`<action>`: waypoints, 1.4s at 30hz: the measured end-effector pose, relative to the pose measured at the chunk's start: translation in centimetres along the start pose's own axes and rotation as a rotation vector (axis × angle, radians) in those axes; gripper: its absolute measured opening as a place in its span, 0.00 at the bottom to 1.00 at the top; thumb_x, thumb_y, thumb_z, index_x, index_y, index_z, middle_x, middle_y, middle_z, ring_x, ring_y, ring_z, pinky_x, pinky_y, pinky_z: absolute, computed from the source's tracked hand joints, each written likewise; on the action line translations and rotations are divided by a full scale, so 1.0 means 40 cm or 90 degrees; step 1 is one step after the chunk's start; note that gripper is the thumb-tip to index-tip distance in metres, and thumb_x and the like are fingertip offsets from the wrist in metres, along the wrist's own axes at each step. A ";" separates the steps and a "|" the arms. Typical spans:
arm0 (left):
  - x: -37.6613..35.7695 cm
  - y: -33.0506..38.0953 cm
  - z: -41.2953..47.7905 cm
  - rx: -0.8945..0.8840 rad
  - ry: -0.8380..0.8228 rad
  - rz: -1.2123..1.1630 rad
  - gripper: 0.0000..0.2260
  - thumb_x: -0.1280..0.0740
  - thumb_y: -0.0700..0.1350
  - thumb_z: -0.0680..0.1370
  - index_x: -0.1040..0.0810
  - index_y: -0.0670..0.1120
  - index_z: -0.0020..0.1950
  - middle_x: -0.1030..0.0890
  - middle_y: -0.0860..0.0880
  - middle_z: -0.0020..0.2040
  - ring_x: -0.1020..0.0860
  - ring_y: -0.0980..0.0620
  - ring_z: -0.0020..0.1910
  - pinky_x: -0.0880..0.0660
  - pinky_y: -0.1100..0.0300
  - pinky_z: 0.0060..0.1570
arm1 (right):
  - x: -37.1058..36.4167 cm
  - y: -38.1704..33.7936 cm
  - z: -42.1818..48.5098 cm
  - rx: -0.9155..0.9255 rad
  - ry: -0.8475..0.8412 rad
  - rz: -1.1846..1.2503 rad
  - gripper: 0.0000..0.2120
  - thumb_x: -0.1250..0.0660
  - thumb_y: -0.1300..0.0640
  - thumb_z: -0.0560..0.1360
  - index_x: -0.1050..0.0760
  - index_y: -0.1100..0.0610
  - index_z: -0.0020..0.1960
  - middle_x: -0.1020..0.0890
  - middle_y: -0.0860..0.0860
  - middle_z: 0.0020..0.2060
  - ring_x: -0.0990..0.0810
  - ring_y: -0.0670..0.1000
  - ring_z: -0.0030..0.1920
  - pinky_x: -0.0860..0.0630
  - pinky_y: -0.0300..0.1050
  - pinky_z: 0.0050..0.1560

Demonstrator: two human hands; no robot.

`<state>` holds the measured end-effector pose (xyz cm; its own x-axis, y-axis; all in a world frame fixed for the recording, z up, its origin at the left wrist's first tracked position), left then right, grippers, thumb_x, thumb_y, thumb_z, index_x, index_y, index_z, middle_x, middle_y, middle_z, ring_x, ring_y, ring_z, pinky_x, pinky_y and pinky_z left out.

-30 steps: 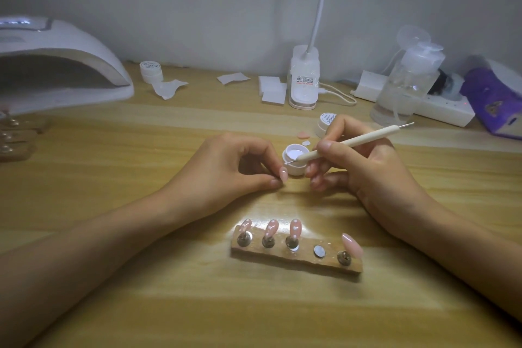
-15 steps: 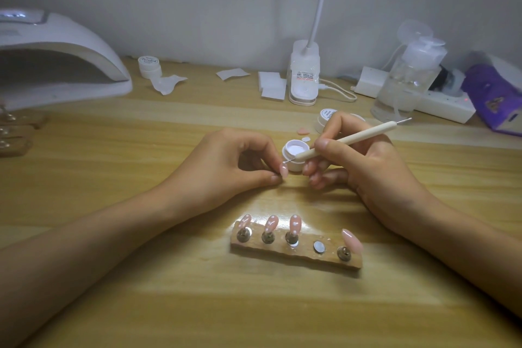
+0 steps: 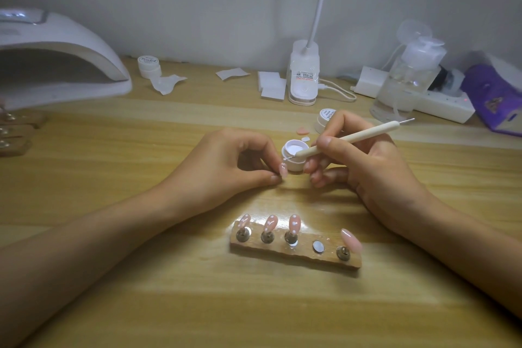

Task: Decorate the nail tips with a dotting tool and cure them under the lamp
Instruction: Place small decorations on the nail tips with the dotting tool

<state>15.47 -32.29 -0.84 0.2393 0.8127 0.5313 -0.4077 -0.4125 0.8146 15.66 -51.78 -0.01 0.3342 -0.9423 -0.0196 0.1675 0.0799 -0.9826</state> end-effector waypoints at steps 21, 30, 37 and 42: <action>0.000 0.003 0.001 -0.001 0.002 0.009 0.09 0.24 0.38 0.72 0.17 0.52 0.39 0.16 0.58 0.38 0.20 0.63 0.37 0.29 0.72 0.40 | -0.001 -0.014 -0.004 0.065 -0.009 0.019 0.06 0.32 0.54 0.74 0.25 0.50 0.38 0.17 0.56 0.34 0.19 0.50 0.33 0.22 0.41 0.34; 0.000 0.004 0.000 0.003 0.003 0.000 0.08 0.24 0.37 0.72 0.17 0.51 0.39 0.16 0.56 0.38 0.19 0.61 0.37 0.27 0.70 0.41 | -0.003 -0.005 0.000 0.000 -0.017 -0.018 0.09 0.33 0.60 0.73 0.26 0.52 0.35 0.18 0.57 0.31 0.19 0.52 0.32 0.21 0.41 0.31; 0.000 0.003 0.000 0.003 0.000 0.000 0.08 0.24 0.38 0.72 0.17 0.50 0.40 0.15 0.56 0.39 0.19 0.61 0.37 0.26 0.68 0.42 | -0.005 -0.005 0.001 -0.006 -0.023 -0.026 0.10 0.33 0.60 0.72 0.25 0.50 0.34 0.18 0.57 0.32 0.19 0.53 0.32 0.22 0.41 0.31; -0.001 0.000 0.001 0.003 0.000 -0.002 0.08 0.24 0.38 0.72 0.17 0.51 0.40 0.15 0.56 0.39 0.19 0.61 0.38 0.25 0.69 0.42 | -0.005 -0.004 0.001 -0.010 -0.024 -0.023 0.09 0.33 0.60 0.72 0.25 0.51 0.34 0.18 0.57 0.31 0.19 0.52 0.31 0.22 0.40 0.31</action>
<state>15.50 -32.33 -0.83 0.2411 0.8141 0.5284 -0.4032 -0.4112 0.8175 15.60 -51.58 0.16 0.3628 -0.9316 0.0224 0.1650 0.0405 -0.9855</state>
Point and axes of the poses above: each hand's wrist, its own z-axis towards the middle knuckle, its own x-axis out of the back of the hand, y = z × x, the point moved 2 cm from there along z, towards the middle knuckle
